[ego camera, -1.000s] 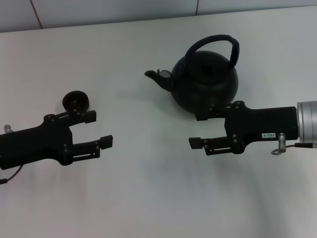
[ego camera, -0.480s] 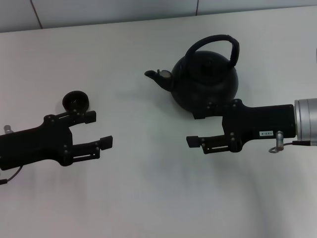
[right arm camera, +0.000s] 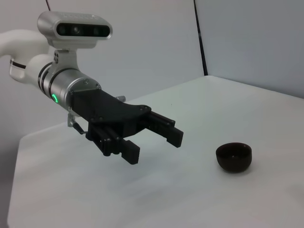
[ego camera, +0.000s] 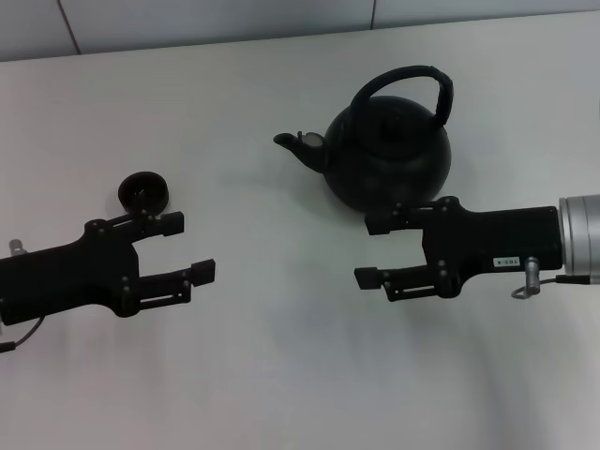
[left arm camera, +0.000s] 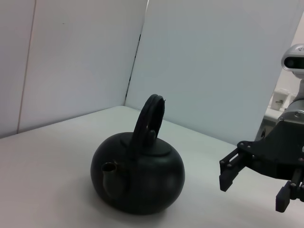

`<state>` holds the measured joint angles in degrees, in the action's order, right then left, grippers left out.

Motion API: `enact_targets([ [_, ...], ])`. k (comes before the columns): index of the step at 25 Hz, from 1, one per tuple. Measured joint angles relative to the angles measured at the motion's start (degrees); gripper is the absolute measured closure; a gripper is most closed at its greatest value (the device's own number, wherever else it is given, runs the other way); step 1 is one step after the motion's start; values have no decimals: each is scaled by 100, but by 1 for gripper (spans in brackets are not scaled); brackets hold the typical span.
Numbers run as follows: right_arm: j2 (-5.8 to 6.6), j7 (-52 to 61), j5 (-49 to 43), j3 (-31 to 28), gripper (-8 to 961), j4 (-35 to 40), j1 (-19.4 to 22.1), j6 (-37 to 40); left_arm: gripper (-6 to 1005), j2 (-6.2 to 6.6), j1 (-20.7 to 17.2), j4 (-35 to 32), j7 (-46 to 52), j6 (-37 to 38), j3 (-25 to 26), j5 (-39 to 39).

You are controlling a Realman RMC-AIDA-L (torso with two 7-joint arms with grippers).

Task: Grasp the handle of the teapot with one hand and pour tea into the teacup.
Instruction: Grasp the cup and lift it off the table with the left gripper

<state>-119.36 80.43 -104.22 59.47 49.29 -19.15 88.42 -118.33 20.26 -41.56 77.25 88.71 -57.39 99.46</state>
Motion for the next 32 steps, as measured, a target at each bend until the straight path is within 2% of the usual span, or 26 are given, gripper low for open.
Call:
enact_targets([
  [13, 0, 0, -2, 4, 193, -25, 114, 139, 205, -18, -30, 10, 0, 9, -43, -18],
  [16, -2, 0, -2, 10, 193, -26, 102, 127, 208, -32, -5, 35, 0, -198, -36, -81],
  [19, -4, -1, -2, 11, 192, -26, 86, 121, 211, -66, 13, 172, -62, -743, -193, -425],
  [21, -9, 0, -2, 12, 192, -26, 70, 116, 213, -66, 13, 172, -62, -743, -193, -425],
  [22, -9, 0, -2, 12, 192, -26, 70, 116, 214, -75, 20, 369, -333, -1154, -424, -933],
  [23, -11, 0, -2, 12, 192, -26, 65, 112, 215, -75, 20, 369, -333, -1154, -424, -933],
  [24, -14, 0, -2, 12, 192, -26, 60, 107, 215, -76, -58, 820, -1411, -1634, -882, -2255],
  [27, -16, 1, 52, 7, 193, -26, 48, 96, 218, -76, -74, 898, -1628, -1691, -947, -2485],
  [28, -16, 1, 91, 6, 193, -30, 45, 94, 219, -76, -112, 1298, -2488, -1878, -1248, -3376],
  [31, -13, 1, 191, -27, 193, -42, 32, 89, 222, -76, -113, 1708, -3222, -2154, -1534, -4193],
  [32, -13, 1, 191, -27, 193, -42, 32, 89, 223, -76, -113, 1708, -3222, -2154, -1534, -4193],
])
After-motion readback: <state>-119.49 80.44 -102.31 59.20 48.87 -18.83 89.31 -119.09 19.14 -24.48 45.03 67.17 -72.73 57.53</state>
